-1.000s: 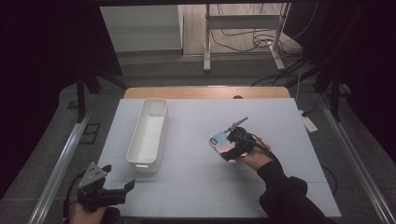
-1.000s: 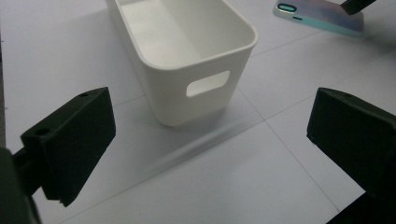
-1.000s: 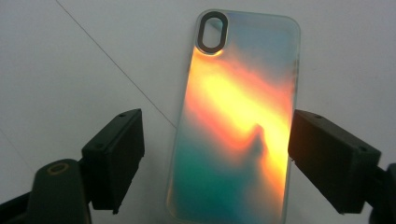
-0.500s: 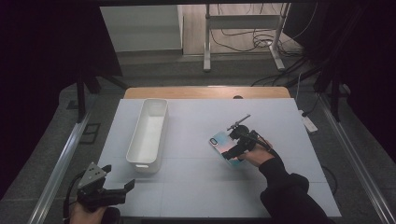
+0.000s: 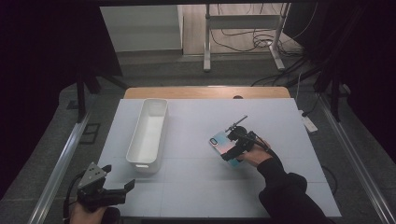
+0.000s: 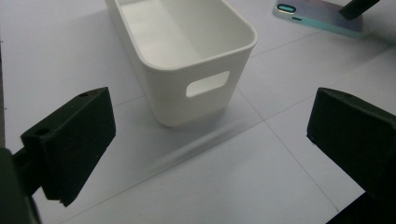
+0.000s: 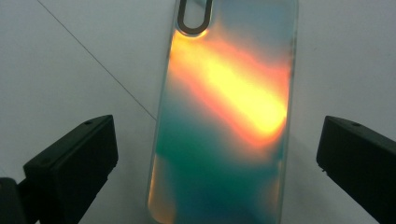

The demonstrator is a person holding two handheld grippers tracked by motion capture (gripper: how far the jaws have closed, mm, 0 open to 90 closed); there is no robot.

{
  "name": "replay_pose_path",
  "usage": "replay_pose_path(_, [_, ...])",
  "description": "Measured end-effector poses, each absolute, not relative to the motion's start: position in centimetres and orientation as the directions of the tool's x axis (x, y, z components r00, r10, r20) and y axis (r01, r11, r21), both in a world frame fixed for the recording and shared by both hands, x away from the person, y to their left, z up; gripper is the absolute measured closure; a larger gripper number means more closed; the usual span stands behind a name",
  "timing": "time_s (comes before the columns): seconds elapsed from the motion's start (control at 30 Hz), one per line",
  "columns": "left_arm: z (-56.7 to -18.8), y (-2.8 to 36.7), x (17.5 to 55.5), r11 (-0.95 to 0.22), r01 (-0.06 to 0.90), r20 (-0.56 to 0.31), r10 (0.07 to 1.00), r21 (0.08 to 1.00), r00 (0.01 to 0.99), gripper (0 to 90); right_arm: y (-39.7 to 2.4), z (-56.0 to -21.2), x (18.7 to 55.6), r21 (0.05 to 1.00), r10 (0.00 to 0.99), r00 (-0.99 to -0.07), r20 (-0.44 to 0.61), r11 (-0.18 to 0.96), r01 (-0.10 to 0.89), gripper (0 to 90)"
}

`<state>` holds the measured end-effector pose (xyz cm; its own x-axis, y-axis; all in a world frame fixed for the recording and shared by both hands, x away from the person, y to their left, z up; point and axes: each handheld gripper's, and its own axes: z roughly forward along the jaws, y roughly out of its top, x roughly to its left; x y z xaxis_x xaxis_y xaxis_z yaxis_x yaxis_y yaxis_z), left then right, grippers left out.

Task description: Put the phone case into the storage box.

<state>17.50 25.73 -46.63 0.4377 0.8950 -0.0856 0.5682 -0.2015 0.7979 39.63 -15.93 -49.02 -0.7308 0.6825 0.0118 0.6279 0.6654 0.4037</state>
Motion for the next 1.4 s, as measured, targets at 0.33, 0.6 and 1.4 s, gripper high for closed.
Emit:
replay_pose_path(0.33, [-46.6,25.7,17.5,-0.199,0.568,-0.088,0.896,0.799,0.436,1.9,-15.9,-50.6,39.6,0.369,0.684,-0.730,0.001,0.678,0.636,0.0])
replay_pose_path(0.6, [-46.6,25.7,17.5,-0.200,0.568,-0.087,0.895,0.798,0.437,1.9,-15.7,-51.4,39.6,0.343,0.676,-0.737,-0.027,0.698,0.628,0.0])
replay_pose_path(1.4, [-46.6,25.7,17.5,-0.208,0.566,-0.077,0.896,0.798,0.438,2.1,-15.5,-50.7,39.2,0.325,0.680,-0.733,-0.036,0.701,0.634,16.4])
